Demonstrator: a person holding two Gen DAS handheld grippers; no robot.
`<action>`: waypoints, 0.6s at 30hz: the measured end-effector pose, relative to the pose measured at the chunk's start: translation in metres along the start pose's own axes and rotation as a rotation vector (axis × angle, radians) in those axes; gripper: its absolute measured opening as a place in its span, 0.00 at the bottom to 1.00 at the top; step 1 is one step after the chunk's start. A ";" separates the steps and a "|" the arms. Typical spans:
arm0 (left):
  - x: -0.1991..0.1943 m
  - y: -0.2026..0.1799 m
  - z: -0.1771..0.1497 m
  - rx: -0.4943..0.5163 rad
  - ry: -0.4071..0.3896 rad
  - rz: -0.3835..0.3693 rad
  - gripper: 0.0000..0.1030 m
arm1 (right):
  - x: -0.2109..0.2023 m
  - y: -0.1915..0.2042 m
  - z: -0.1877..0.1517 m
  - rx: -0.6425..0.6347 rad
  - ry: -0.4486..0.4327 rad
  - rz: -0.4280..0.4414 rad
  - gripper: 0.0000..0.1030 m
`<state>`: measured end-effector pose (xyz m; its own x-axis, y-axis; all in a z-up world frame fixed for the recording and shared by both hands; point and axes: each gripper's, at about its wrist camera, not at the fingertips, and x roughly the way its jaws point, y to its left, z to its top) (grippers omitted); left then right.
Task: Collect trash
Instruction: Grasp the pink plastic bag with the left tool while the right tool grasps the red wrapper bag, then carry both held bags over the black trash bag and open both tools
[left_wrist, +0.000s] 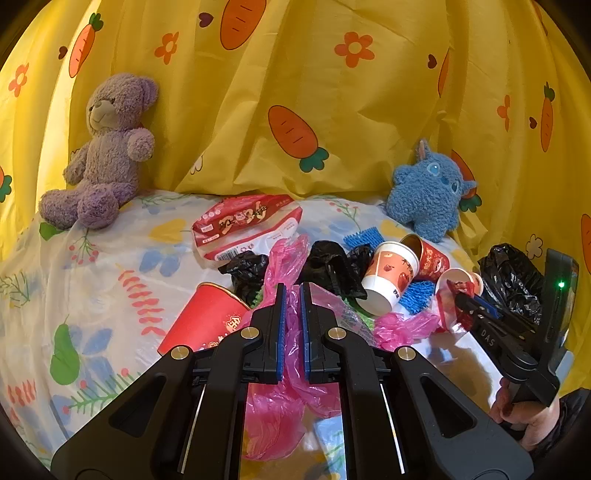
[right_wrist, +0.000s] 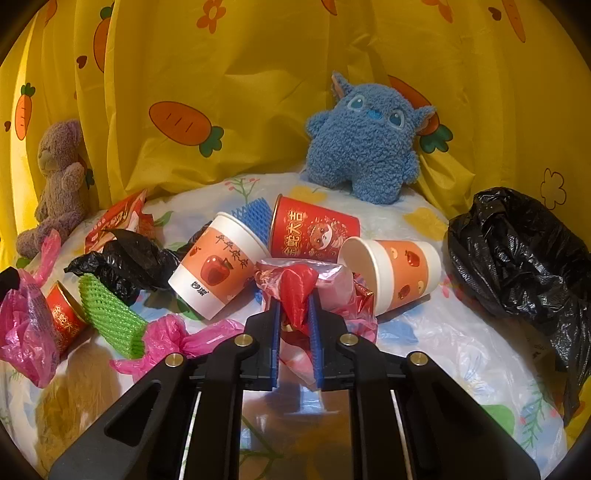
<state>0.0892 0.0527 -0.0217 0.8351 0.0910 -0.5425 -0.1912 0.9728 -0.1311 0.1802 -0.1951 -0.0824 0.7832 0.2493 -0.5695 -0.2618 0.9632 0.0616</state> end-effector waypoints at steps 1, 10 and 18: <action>0.000 -0.002 0.000 0.002 -0.002 -0.002 0.06 | -0.006 -0.001 0.001 -0.001 -0.016 0.000 0.11; -0.003 -0.031 0.009 0.044 -0.026 -0.072 0.06 | -0.058 -0.019 0.007 0.027 -0.120 -0.011 0.09; 0.001 -0.084 0.022 0.120 -0.046 -0.194 0.06 | -0.086 -0.040 0.007 0.050 -0.188 -0.079 0.09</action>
<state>0.1171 -0.0247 0.0067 0.8732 -0.0933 -0.4783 0.0356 0.9911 -0.1283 0.1268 -0.2544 -0.0300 0.8927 0.1831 -0.4117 -0.1712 0.9830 0.0659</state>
